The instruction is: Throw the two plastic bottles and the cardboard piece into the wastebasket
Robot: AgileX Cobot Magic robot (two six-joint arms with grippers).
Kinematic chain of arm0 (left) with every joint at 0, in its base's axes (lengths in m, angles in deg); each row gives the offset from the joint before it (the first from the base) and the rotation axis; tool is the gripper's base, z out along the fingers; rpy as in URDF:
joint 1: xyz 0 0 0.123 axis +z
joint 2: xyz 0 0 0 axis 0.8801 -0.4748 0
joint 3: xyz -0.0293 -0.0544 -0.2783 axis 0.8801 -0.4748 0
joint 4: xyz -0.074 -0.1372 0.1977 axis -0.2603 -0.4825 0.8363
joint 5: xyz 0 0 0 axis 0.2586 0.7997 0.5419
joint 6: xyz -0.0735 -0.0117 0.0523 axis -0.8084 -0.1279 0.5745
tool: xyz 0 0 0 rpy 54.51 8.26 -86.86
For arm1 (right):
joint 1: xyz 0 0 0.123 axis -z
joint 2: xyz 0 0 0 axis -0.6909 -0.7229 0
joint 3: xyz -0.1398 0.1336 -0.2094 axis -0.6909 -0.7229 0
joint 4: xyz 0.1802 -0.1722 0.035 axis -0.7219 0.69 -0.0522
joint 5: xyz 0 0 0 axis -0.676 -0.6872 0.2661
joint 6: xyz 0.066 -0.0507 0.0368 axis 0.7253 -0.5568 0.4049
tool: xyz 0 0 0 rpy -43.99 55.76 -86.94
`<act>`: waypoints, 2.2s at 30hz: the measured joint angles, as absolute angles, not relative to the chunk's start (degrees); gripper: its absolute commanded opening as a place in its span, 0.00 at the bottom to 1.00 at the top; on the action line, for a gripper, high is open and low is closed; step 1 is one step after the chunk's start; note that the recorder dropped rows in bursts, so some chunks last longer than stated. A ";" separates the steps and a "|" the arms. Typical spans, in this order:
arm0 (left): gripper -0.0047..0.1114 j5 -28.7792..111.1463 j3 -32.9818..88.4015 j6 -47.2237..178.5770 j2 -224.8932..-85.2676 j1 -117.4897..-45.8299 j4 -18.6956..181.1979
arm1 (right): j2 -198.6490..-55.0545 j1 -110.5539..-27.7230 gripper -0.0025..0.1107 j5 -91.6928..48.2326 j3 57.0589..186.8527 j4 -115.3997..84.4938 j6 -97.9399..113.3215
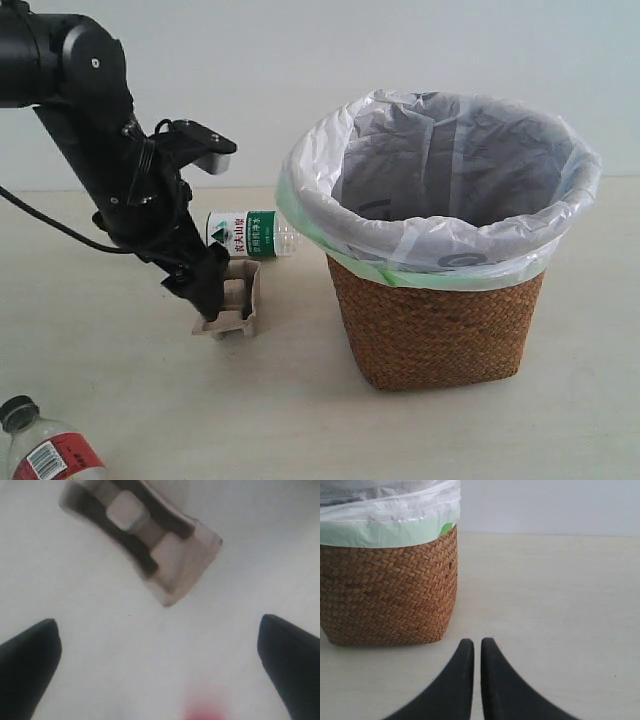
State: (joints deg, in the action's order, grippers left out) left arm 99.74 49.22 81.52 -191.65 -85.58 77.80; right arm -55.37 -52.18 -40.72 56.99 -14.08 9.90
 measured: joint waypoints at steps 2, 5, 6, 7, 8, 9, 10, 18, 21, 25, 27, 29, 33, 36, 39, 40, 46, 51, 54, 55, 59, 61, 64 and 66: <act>0.96 101.72 49.22 81.44 -191.77 -85.58 80.12 | -55.37 -52.18 0.04 -40.72 56.99 -14.08 9.90; 0.95 106.03 49.22 81.90 -190.78 -85.58 83.63 | -55.37 -52.18 0.04 -40.72 56.99 -14.08 9.90; 0.94 107.86 49.22 83.30 -190.15 -85.58 83.99 | -55.37 -52.18 0.04 -40.72 56.99 -14.08 9.90; 0.92 109.20 49.22 85.32 -189.46 -85.58 83.77 | -55.37 -52.18 0.04 -40.72 56.99 -14.08 9.90; 0.89 109.72 49.22 86.97 -188.87 -85.58 82.95 | -55.37 -52.18 0.04 -40.72 56.99 -14.08 9.90; 0.85 109.98 49.01 88.51 -188.12 -85.58 81.58 | -55.37 -52.18 0.04 -40.72 56.99 -14.08 9.90; 0.81 110.11 48.56 89.81 -187.30 -85.58 79.78 | -55.37 -52.18 0.04 -40.72 56.99 -14.08 9.90; 0.58 110.76 40.95 102.24 -184.23 -88.47 76.32 | -55.37 -52.18 0.04 -40.72 56.99 -14.08 9.90; 0.57 110.76 36.11 104.07 -184.00 -89.23 83.03 | -55.37 -52.18 0.04 -40.72 56.99 -14.08 9.90; 0.57 110.90 28.44 109.19 -184.00 -89.60 86.31 | -55.37 -52.18 0.04 -40.72 56.99 -14.08 9.90; 0.57 111.04 25.78 111.83 -183.96 -90.42 87.03 | -55.37 -52.18 0.04 -40.72 56.99 -14.08 9.90; 0.57 111.04 24.20 113.15 -183.08 -92.05 88.47 | -55.37 -52.18 0.04 -40.72 56.99 -14.08 9.90; 0.57 111.04 23.96 113.49 -179.41 -95.84 89.08 | -55.37 -52.18 0.04 -40.72 56.99 -14.08 9.90; 0.57 110.93 23.47 113.49 -175.14 -98.44 85.56 | -55.37 -52.18 0.04 -40.72 56.99 -14.08 9.90; 0.57 110.93 20.03 114.94 -171.34 -101.04 84.03 | -55.37 -52.18 0.04 -40.72 56.99 -14.08 9.90; 0.57 110.93 18.36 116.05 -170.43 -101.83 84.62 | -55.37 -52.18 0.04 -40.72 56.99 -14.08 9.90; 0.57 110.93 8.60 122.61 -168.90 -103.89 89.35 | -55.37 -52.18 0.04 -40.72 56.99 -14.08 9.90; 0.66 106.49 4.10 124.23 -168.90 -103.95 92.13 | -55.37 -52.18 0.04 -40.72 56.99 -14.08 9.90; 0.70 99.97 3.99 123.22 -168.90 -103.95 95.40 | -55.37 -52.18 0.04 -40.72 56.99 -14.08 9.90; 0.70 99.03 3.99 122.93 -168.90 -103.95 96.20 | -55.37 -52.18 0.04 -40.72 56.99 -14.08 9.90; 0.70 98.10 3.99 122.59 -168.90 -103.95 99.36 | -55.37 -52.18 0.04 -40.72 56.99 -14.08 9.90; 0.70 97.60 3.99 122.38 -168.79 -103.95 101.39 | -55.37 -52.18 0.04 -40.72 56.99 -14.08 9.90; 0.70 93.96 3.96 119.54 -167.59 -103.95 105.67 | -55.37 -52.18 0.04 -40.72 56.99 -14.08 9.90; 0.70 88.80 3.96 115.46 -166.60 -103.95 108.36 | -55.37 -52.18 0.04 -40.72 56.99 -14.08 9.90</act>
